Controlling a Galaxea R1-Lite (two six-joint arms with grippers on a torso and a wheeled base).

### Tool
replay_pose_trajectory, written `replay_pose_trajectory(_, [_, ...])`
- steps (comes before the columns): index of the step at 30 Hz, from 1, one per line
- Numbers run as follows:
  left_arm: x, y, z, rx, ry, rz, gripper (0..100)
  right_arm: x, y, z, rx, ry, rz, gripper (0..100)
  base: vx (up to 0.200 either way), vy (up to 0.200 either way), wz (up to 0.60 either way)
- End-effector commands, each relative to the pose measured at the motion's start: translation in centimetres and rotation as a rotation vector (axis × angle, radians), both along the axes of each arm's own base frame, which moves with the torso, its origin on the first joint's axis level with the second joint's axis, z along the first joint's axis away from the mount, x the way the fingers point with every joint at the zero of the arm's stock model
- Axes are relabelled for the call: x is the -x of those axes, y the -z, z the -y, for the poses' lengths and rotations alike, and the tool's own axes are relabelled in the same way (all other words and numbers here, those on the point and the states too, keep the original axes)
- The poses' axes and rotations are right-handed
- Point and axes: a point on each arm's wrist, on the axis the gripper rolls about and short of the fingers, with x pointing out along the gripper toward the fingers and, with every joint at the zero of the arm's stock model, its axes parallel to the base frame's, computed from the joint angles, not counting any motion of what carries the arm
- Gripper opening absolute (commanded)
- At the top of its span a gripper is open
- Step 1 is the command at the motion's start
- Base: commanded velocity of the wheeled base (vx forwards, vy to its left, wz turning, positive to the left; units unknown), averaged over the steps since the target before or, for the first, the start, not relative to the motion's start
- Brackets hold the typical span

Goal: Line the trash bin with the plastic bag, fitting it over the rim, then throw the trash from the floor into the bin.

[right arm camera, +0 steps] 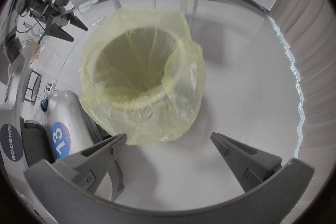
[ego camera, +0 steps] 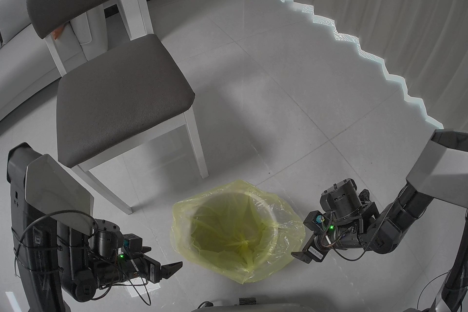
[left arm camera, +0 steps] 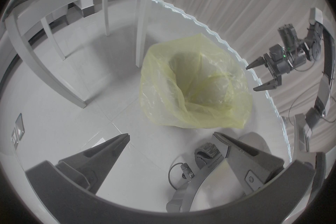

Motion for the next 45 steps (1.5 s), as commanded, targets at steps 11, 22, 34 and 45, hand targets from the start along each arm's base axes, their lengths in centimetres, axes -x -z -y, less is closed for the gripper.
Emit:
replay_pose_trajectory(11, [0.2,-2.4,0.2,0.071,-0.030,0.072,100,3.1,-2.1,-8.8,-0.187,-0.179,0.088,100,0.000,0.000,0.00])
replay_pose_trajectory(22, [0.3,-2.5,0.1,0.075,-0.038,0.076,100,3.1,2.5,-13.9,-0.198,-0.270,0.086,100,0.000,0.000,0.00])
replay_pose_trajectory(34, [0.3,-2.9,0.1,0.074,-0.045,0.092,100,3.4,3.8,-14.9,-0.193,-0.307,0.056,100,0.000,0.000,0.00])
replay_pose_trajectory(45, [0.2,-3.0,-0.1,0.076,-0.058,0.097,100,2.9,5.8,-15.4,-0.172,-0.311,0.044,100,0.000,0.000,0.00])
